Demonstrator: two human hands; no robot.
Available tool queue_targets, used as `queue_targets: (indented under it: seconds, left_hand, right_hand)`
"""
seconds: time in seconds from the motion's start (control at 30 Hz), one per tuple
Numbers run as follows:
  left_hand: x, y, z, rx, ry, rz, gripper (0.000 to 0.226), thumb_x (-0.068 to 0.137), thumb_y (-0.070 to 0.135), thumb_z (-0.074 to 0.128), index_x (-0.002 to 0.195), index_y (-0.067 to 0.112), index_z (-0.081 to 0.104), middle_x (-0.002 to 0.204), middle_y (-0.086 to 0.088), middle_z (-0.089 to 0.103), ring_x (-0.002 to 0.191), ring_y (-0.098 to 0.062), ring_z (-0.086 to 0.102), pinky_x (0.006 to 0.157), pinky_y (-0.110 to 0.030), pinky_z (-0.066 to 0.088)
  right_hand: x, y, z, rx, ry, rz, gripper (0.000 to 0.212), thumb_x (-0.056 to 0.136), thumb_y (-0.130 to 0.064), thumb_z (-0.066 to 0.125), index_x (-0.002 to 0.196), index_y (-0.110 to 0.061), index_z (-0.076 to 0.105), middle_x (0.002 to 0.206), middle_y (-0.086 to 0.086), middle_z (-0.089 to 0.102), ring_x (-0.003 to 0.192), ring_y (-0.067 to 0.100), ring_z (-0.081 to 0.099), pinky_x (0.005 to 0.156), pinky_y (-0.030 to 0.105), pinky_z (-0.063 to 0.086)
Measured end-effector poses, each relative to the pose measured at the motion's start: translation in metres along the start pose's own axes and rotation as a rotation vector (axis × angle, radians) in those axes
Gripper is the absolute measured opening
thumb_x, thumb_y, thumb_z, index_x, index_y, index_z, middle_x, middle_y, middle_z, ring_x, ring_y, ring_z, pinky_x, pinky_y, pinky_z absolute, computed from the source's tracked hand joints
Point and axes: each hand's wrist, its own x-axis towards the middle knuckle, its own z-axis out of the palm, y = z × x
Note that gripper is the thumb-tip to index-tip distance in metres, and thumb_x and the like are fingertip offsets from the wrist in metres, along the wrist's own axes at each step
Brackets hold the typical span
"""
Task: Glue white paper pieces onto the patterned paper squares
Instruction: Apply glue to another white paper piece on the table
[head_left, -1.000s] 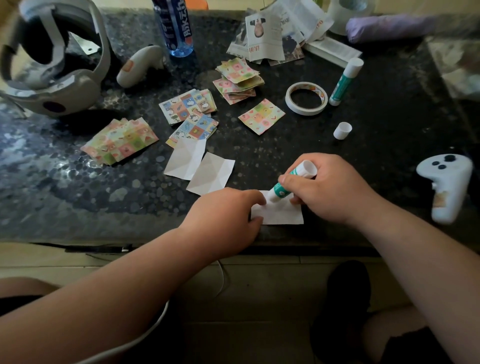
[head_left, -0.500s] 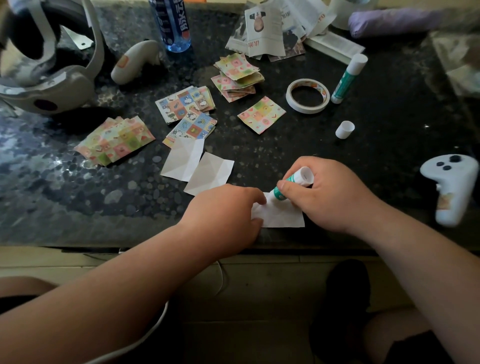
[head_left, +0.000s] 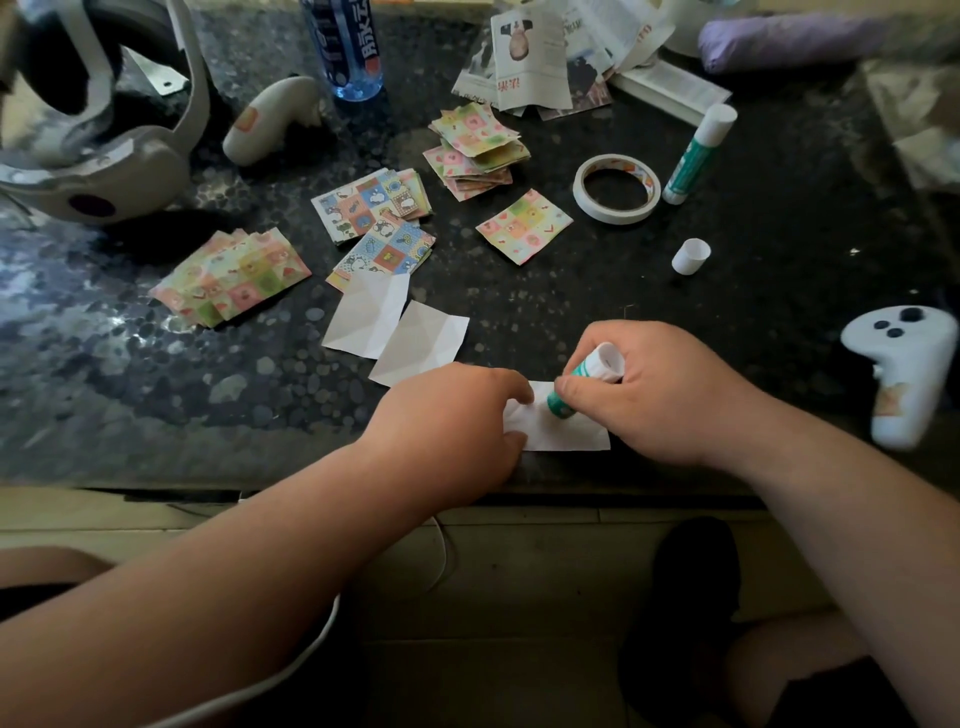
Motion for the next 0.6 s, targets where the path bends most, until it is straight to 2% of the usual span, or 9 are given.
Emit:
queue_targets:
  seconds: [0.07, 0.27, 0.47, 0.6]
  left_hand:
    - [-0.0004, -0.0003, 0.0003, 0.002, 0.001, 0.002, 0.038, 0.095, 0.045, 0.059, 0.132, 0.047, 0.053, 0.120, 0.011, 0.066, 0.106, -0.014, 0.062, 0.073, -0.028, 0.045]
    - [-0.0003, -0.0001, -0.0005, -0.002, -0.002, 0.004, 0.040, 0.096, 0.045, 0.059, 0.135, 0.048, 0.052, 0.124, 0.010, 0.066, 0.109, -0.014, 0.063, 0.073, -0.028, 0.045]
    - [0.0000, -0.0013, 0.0008, -0.006, 0.007, 0.001, 0.041, 0.095, 0.046, 0.059, 0.135, 0.047, 0.052, 0.125, 0.011, 0.066, 0.111, -0.014, 0.062, 0.074, -0.028, 0.043]
    - [0.0006, -0.0010, 0.0005, 0.001, 0.004, 0.003, 0.041, 0.095, 0.046, 0.059, 0.136, 0.048, 0.051, 0.126, 0.011, 0.065, 0.112, -0.014, 0.061, 0.074, -0.028, 0.044]
  right_hand:
    - [-0.0009, -0.0014, -0.0006, -0.026, -0.037, -0.003, 0.015, 0.089, -0.039, 0.070, 0.085, -0.025, 0.067, 0.082, -0.006, 0.067, 0.081, 0.012, 0.063, 0.067, 0.033, 0.055]
    - [-0.0005, -0.0010, 0.0018, 0.038, 0.082, -0.019, 0.016, 0.091, -0.039, 0.069, 0.086, -0.024, 0.068, 0.080, -0.004, 0.067, 0.078, 0.012, 0.063, 0.069, 0.034, 0.053]
    - [-0.0015, -0.0060, -0.0013, -0.034, -0.041, 0.004, 0.013, 0.085, -0.035, 0.071, 0.082, -0.022, 0.068, 0.079, -0.003, 0.067, 0.078, 0.015, 0.064, 0.071, 0.041, 0.058]
    - [-0.0009, -0.0047, -0.0013, -0.035, -0.029, -0.005, 0.014, 0.085, -0.034, 0.071, 0.081, -0.021, 0.068, 0.077, -0.002, 0.067, 0.077, 0.015, 0.064, 0.070, 0.042, 0.058]
